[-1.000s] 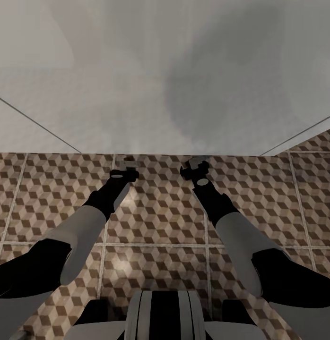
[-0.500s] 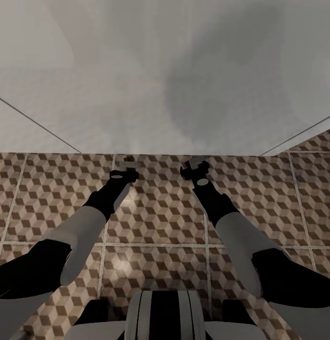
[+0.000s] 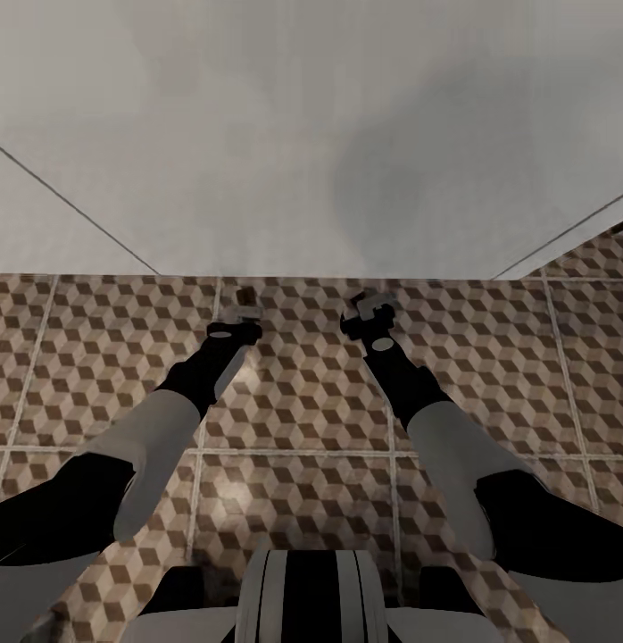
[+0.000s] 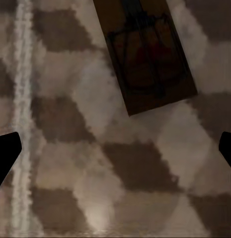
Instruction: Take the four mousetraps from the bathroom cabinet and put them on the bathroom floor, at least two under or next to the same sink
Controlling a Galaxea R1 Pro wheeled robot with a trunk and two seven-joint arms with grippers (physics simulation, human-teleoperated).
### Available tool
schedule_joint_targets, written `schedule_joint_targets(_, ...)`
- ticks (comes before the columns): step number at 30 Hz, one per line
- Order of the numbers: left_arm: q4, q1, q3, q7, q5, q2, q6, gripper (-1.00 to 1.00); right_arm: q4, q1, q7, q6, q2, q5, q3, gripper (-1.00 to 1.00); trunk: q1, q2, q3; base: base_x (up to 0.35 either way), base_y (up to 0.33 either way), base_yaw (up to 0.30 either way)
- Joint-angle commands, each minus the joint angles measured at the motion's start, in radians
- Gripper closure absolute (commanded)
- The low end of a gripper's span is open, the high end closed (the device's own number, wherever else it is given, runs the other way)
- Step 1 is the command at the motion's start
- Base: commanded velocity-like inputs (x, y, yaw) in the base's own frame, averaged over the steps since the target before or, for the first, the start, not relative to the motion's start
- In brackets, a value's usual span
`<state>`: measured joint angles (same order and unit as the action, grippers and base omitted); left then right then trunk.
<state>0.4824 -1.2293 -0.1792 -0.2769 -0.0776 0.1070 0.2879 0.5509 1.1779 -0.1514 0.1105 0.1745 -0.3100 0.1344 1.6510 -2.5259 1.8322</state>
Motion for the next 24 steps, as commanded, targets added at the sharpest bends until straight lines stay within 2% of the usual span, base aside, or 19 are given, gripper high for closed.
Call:
schedule_joint_targets(1, 0.002, 0.000, -0.008, -0.008, -0.008, -0.001, 0.005, -1.00, 0.001, 0.000, -0.005, 0.009, 0.000, -0.010, 0.003, -1.00, -0.001, 0.000, 0.000, -0.269, 0.065, 0.000)
schedule_joint_targets(24, 0.002, 0.001, -0.008, -0.008, -0.008, 0.000, 0.005, -1.00, 0.002, 0.000, -0.005, 0.009, 0.000, -0.011, 0.004, -1.00, -0.001, 0.000, 0.000, -0.311, 0.077, 0.000)
